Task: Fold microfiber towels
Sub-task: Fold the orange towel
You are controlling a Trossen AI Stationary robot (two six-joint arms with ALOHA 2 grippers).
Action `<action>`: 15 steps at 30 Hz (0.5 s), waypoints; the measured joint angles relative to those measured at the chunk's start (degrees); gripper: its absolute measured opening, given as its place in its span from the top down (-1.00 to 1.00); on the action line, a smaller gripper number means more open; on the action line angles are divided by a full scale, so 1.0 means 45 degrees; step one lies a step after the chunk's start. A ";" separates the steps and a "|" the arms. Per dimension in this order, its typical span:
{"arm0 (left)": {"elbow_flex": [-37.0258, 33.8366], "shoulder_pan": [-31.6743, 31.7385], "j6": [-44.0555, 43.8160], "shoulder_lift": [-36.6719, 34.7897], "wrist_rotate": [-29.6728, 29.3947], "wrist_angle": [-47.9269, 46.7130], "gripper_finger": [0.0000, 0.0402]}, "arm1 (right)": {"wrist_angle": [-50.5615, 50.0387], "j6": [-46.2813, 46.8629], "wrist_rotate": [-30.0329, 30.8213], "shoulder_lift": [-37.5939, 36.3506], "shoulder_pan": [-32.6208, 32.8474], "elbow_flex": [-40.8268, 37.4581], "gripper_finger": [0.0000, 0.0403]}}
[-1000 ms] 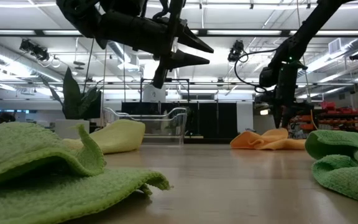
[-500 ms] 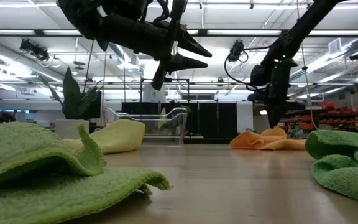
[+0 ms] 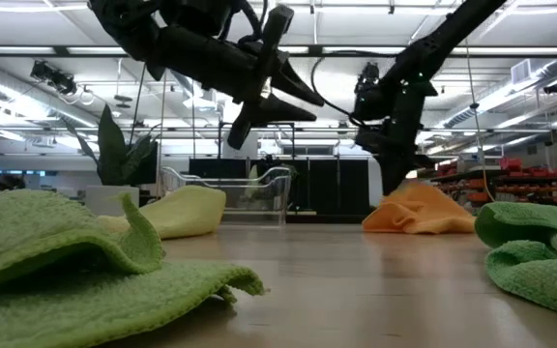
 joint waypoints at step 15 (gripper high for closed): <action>0.0000 0.0013 0.0640 0.0000 -0.1633 -0.1964 0.58 | -0.1275 -0.0389 0.0490 0.0000 0.1788 0.4097 1.00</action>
